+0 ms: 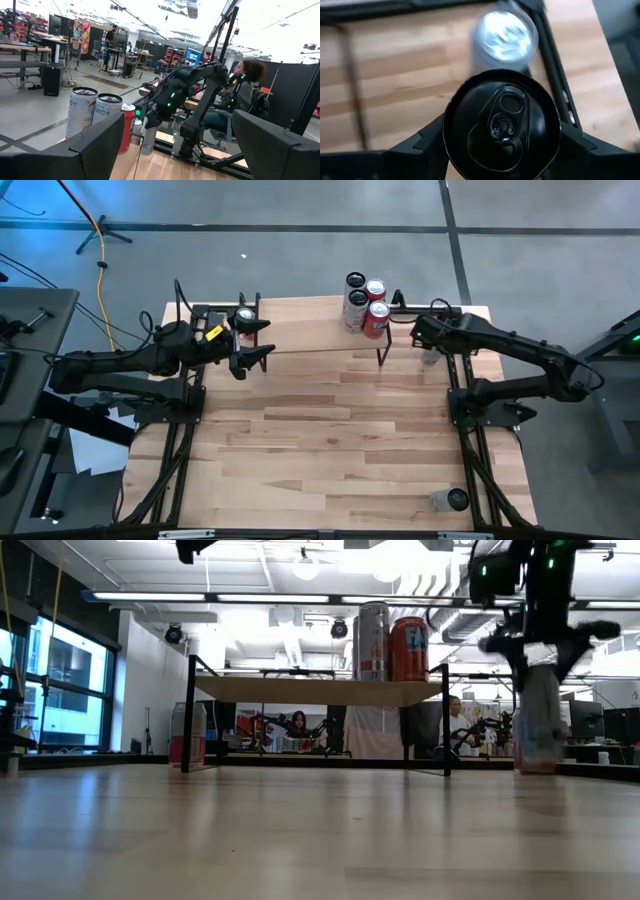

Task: Place canned beverage on shelf
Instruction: Put the top black blue soda can on the shelf

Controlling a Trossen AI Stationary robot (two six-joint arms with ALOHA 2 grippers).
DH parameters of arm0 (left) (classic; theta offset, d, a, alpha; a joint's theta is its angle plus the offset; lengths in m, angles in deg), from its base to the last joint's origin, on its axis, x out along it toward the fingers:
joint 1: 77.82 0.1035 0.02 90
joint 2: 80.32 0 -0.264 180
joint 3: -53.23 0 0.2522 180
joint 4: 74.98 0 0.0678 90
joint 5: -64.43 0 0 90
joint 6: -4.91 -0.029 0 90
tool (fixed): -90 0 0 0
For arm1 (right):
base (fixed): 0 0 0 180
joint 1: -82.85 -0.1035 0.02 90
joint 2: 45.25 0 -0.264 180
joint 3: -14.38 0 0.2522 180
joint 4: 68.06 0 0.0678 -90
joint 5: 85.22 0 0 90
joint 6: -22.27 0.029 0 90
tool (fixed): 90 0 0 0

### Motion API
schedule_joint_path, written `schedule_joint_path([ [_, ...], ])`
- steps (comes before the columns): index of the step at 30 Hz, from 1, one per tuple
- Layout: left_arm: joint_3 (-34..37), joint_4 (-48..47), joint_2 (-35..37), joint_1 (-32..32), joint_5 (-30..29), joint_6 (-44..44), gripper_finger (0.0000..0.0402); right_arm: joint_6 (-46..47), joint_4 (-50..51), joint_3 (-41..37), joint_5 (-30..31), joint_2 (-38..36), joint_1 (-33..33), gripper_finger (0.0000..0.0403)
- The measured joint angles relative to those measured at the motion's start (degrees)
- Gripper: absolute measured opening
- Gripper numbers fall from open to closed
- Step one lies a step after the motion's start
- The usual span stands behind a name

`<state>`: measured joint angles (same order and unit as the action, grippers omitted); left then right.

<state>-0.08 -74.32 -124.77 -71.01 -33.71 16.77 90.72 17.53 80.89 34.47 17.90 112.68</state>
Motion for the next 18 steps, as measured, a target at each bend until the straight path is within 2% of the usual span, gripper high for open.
schedule_joint_path([
  [4,0.0,0.0,0.0,0.0,0.0,0.0,0.0335,-7.7,3.5,7.4,-0.4,-2.9,-4.6,0.0238],
  [10,0.0,0.0,0.0,0.0,0.0,0.0,0.0335,-19.9,4.1,22.0,-5.3,-5.1,-13.2,0.0238],
  [14,0.0,0.0,0.0,0.0,0.0,0.0,0.0335,-25.8,3.1,29.7,-12.1,-4.4,-19.0,0.0238],
  [18,0.0,0.0,0.0,0.0,0.0,0.0,0.0335,-30.1,-0.7,33.7,-19.3,-1.6,-25.9,0.0238],
])
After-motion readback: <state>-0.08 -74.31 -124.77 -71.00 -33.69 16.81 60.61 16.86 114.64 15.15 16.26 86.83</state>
